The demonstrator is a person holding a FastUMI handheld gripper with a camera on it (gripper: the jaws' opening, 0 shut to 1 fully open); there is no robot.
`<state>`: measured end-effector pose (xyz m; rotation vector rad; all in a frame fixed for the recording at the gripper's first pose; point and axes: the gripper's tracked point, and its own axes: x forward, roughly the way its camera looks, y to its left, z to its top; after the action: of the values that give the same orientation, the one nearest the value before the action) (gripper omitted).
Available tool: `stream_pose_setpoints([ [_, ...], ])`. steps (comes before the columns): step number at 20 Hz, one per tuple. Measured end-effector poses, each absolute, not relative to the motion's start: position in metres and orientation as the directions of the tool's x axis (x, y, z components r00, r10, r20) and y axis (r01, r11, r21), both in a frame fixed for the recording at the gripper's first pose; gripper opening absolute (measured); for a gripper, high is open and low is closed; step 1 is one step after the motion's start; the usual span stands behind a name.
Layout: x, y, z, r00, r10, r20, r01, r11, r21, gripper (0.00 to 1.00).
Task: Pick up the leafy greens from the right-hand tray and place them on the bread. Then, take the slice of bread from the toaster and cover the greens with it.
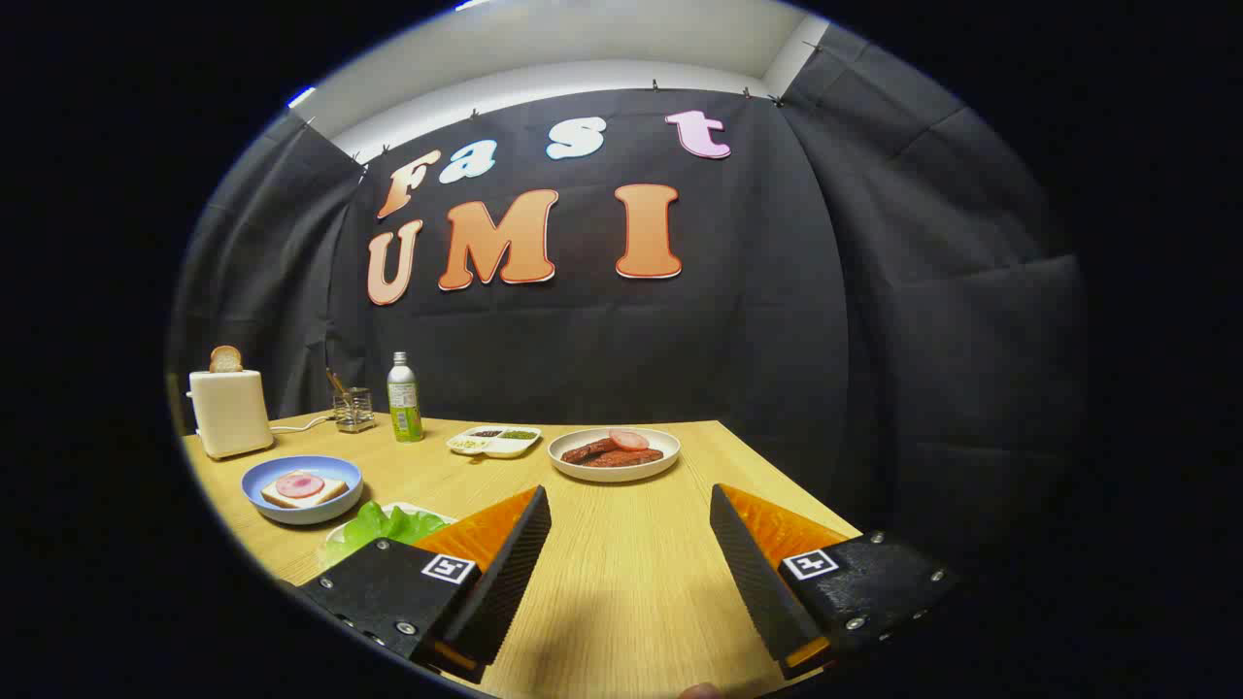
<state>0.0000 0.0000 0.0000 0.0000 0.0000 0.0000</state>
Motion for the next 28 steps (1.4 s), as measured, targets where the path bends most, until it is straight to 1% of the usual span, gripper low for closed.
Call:
stream_pose_setpoints([
  [6, 0.007, 0.0, -0.001, 1.0, 0.0, 0.0, 0.0, 1.0, -0.002, 0.99],
  [11, 0.053, -0.006, -0.013, 0.998, -0.024, -0.064, 0.025, 1.0, 0.017, 0.99],
  [14, 0.076, -0.027, -0.003, 0.993, -0.099, -0.068, 0.102, 0.994, 0.041, 0.99],
  [15, 0.083, -0.035, 0.009, 0.99, -0.129, -0.058, 0.132, 0.99, 0.042, 0.99],
  [17, 0.089, -0.044, 0.053, 0.986, -0.164, 0.004, 0.164, 0.986, 0.008, 0.99],
  [19, 0.089, -0.037, 0.103, 0.987, -0.149, 0.056, 0.15, 0.989, -0.013, 0.99],
  [23, 0.073, -0.027, 0.174, 0.981, -0.191, 0.025, 0.191, 0.981, -0.027, 0.98],
  [26, 0.056, -0.007, 0.24, 0.978, -0.186, 0.094, 0.189, 0.982, -0.019, 0.98],
  [28, 0.045, 0.007, 0.27, 0.978, -0.18, 0.109, 0.182, 0.983, -0.012, 0.98],
])
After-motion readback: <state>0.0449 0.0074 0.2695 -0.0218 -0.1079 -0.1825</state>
